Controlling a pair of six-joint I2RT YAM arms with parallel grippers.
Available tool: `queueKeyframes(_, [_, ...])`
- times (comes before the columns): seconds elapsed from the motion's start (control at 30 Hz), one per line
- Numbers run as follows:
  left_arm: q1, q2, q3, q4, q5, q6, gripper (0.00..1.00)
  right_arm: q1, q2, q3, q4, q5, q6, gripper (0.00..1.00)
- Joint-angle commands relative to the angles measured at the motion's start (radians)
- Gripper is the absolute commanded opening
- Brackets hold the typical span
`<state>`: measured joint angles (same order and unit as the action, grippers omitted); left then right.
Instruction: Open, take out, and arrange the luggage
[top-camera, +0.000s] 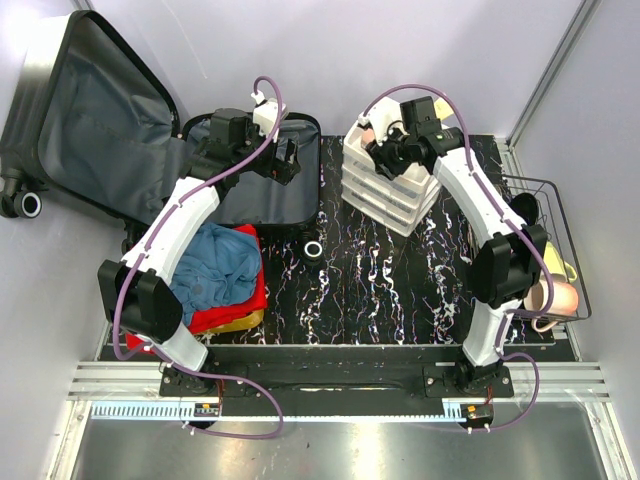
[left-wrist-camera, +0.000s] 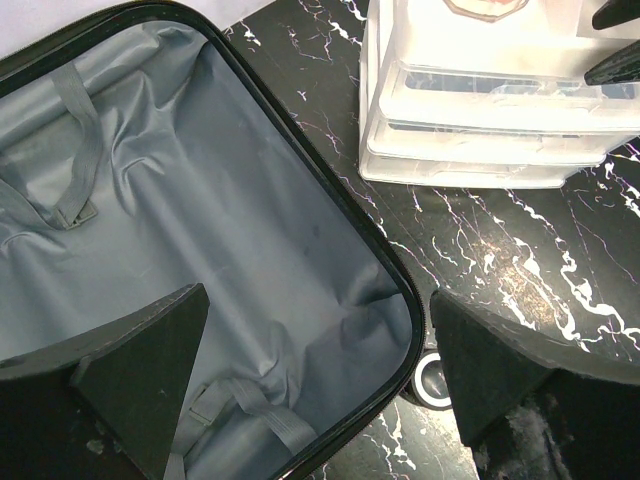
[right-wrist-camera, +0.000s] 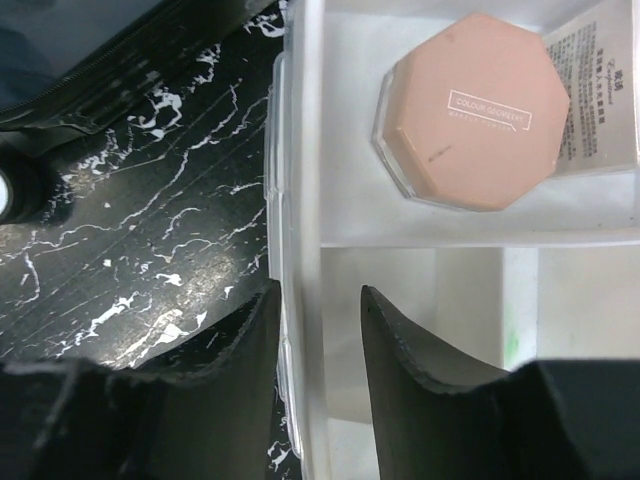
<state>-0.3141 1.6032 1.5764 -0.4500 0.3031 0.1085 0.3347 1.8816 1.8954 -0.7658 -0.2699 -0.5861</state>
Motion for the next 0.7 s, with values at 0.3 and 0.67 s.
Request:
queueKeyframes(0.3, [0.007, -0.038, 0.008, 0.034, 0.011, 0.011, 0.99, -0.057, 0.103, 0.116, 0.063, 0.175, 0.104, 0.14])
queueKeyframes(0.67, [0.009, -0.042, -0.010, 0.051, -0.009, -0.001, 0.99, -0.218, 0.269, 0.378, 0.125, 0.160, 0.170, 0.00])
